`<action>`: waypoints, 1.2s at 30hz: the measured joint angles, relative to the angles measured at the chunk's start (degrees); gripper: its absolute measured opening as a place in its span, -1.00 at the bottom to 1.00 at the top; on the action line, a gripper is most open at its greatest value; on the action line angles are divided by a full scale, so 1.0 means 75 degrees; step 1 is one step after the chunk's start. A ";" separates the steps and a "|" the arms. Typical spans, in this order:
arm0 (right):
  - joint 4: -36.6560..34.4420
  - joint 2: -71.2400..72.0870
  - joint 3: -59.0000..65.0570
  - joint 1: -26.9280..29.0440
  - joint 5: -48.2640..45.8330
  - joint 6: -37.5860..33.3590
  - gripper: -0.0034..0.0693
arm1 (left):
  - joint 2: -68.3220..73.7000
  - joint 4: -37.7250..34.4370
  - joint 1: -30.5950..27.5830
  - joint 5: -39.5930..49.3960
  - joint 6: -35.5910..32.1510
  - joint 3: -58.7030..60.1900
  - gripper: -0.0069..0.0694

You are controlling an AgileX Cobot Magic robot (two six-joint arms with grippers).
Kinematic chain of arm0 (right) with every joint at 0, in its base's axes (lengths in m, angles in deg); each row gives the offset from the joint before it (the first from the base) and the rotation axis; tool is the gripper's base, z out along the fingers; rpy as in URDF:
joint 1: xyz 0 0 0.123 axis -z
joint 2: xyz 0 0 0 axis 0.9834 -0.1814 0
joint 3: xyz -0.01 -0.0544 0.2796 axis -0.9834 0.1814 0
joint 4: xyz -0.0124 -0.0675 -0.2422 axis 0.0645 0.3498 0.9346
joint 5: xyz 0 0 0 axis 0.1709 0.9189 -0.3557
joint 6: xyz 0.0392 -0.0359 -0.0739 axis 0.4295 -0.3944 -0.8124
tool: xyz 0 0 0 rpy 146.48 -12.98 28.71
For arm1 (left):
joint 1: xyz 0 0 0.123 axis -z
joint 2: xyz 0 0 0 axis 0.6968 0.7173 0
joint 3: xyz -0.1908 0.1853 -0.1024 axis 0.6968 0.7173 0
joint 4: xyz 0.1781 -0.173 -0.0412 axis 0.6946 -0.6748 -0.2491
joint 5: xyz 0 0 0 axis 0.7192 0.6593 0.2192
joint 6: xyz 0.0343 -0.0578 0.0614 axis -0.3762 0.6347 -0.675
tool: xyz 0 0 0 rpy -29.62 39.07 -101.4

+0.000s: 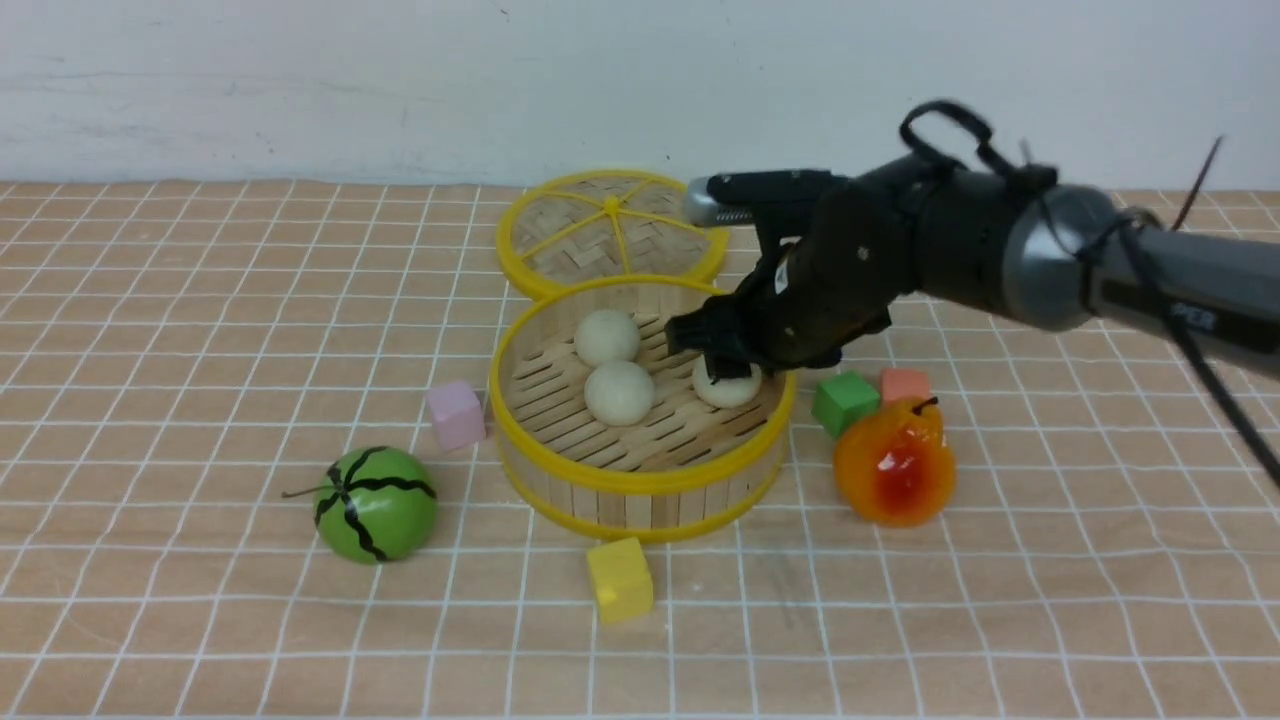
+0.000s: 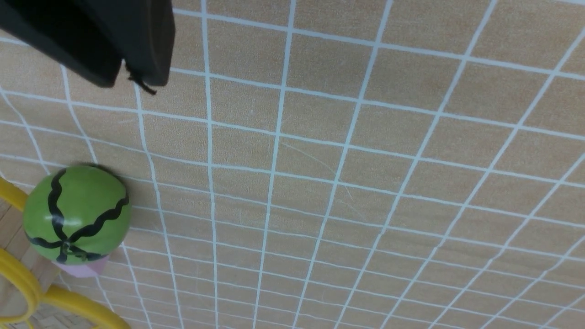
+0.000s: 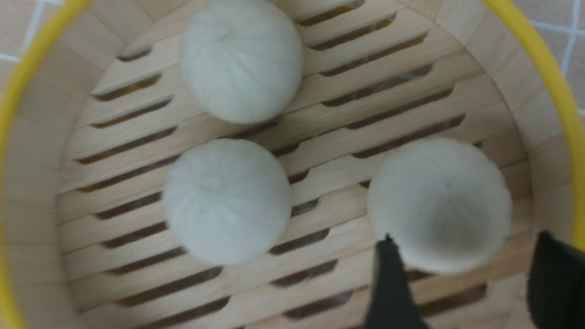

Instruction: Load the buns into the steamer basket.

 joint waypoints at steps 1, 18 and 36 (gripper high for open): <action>-0.0023 0.0218 0.0000 0.0000 -0.0170 -0.0050 0.36 | 0.0000 0.0000 0.0000 0.0000 0.0000 0.0000 -0.60; 0.0605 0.5863 0.1188 0.0000 -0.2886 -0.1225 -0.91 | 0.0000 0.0000 0.0000 0.0000 0.0000 0.0000 -0.57; 0.0315 0.7737 0.5972 0.0000 -0.2468 -0.1225 -0.95 | 0.0000 0.0000 0.0000 0.0000 0.0000 0.0018 -0.53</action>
